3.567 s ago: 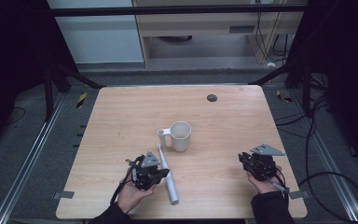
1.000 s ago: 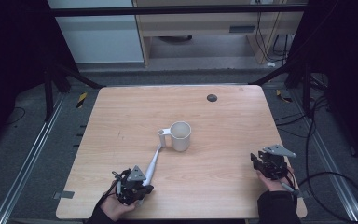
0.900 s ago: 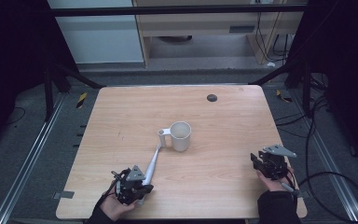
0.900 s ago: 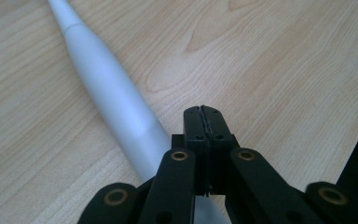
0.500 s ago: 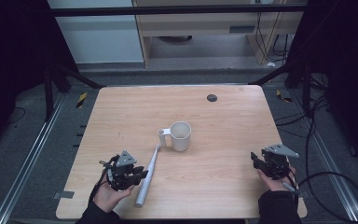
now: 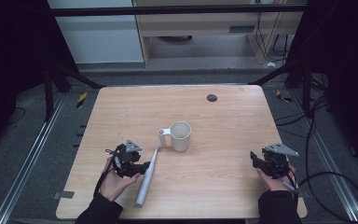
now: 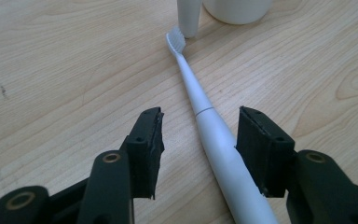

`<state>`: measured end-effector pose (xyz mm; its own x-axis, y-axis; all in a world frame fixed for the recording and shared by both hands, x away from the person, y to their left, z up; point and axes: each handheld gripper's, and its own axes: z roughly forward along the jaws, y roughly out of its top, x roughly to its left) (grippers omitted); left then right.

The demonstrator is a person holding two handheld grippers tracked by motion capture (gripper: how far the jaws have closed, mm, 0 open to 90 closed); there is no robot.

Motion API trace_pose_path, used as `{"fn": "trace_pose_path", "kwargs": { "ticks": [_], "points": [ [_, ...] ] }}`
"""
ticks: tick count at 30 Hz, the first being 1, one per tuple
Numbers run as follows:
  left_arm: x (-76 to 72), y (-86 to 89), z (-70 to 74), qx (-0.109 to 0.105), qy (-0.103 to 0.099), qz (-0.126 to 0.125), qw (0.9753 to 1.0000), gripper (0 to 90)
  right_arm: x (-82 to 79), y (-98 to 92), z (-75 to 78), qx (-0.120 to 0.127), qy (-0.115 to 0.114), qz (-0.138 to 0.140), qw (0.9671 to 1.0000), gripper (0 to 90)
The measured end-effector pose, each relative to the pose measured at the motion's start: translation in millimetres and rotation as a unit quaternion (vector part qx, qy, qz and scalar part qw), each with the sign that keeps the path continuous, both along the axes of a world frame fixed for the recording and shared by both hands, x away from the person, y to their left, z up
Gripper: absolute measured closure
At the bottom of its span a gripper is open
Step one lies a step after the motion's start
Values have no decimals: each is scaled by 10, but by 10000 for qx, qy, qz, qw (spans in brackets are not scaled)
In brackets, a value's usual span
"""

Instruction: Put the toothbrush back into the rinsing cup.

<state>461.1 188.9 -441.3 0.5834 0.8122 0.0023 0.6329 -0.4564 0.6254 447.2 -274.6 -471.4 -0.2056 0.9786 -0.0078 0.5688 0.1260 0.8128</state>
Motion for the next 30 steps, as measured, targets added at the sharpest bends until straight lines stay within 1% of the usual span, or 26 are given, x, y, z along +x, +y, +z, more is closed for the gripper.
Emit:
{"fn": "trace_pose_path", "kwargs": {
  "ticks": [4, 8, 12, 13, 16, 21, 30],
  "points": [
    [32, -22, -46, 73, 103, 5, 9999, 474, 3, -1, -2, -1, 3, 5, 10000, 489],
    [46, -45, -102, 98, 194, 18, 9998, 470, 6, 0, -6, -15, 18, 4, 10000, 488],
    [52, -67, -124, 135, 278, -3, 9995, 470, 6, 4, -6, -27, 27, 7, 10000, 486],
    [51, -74, -129, 113, 287, 7, 9995, 473, 6, 4, -6, -29, 30, 9, 10000, 485],
    [49, -87, -140, 136, 324, -14, 9994, 490, 8, 5, -8, -22, 47, 7, 10000, 485],
    [47, -108, -172, 163, 447, -18, 9989, 516, 13, 7, -15, -42, 66, 29, 10000, 483],
    [54, -167, -224, 239, 633, -110, 9976, 548, 21, 13, -24, -32, 117, 64, 9999, 482]
  ]
}}
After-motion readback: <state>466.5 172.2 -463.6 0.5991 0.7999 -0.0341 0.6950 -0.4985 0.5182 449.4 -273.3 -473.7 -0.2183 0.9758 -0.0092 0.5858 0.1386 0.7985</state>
